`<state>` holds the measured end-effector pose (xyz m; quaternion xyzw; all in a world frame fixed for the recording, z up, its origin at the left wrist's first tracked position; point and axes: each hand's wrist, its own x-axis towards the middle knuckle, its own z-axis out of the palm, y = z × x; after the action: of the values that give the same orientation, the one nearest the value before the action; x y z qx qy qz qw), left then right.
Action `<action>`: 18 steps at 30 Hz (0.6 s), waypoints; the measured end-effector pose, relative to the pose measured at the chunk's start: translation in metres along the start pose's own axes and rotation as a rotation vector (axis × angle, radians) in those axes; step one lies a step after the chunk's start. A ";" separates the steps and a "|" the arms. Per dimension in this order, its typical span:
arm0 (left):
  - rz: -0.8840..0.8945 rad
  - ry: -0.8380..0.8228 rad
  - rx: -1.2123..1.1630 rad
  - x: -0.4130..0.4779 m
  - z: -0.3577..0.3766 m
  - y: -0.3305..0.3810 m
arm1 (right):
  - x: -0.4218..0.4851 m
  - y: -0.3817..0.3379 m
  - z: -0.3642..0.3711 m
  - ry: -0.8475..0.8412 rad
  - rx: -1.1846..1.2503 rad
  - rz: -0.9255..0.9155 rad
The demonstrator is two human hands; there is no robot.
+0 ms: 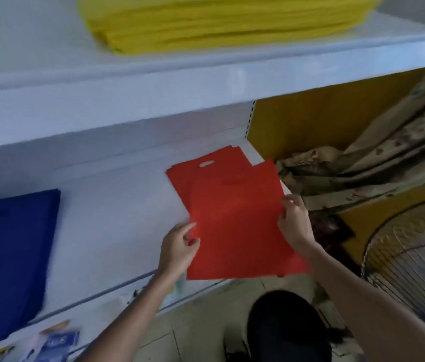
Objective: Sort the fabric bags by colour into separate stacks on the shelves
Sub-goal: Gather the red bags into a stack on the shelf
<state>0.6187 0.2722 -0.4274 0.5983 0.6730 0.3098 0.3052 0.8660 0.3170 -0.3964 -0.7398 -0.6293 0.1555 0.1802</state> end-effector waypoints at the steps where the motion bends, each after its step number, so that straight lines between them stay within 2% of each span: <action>1: -0.011 0.025 0.003 0.008 0.009 -0.003 | 0.015 -0.001 0.005 0.002 -0.016 -0.017; 5: -0.027 0.094 -0.030 0.031 0.033 -0.005 | 0.073 -0.002 0.027 -0.009 -0.092 -0.175; 8: 0.003 0.090 0.078 0.051 0.039 -0.013 | 0.102 -0.008 0.046 -0.131 -0.179 -0.213; 13: -0.160 -0.043 0.589 0.062 0.046 -0.020 | 0.122 -0.008 0.076 -0.384 -0.473 0.010; 15: -0.195 -0.075 0.628 0.063 0.052 -0.017 | 0.122 -0.012 0.078 -0.359 -0.498 0.027; 18: -0.196 -0.059 0.549 0.055 0.052 -0.015 | 0.117 -0.023 0.075 -0.191 -0.429 -0.161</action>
<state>0.6449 0.3287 -0.4734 0.5993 0.7772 0.0676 0.1796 0.8302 0.4417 -0.4526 -0.6907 -0.7188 0.0729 -0.0293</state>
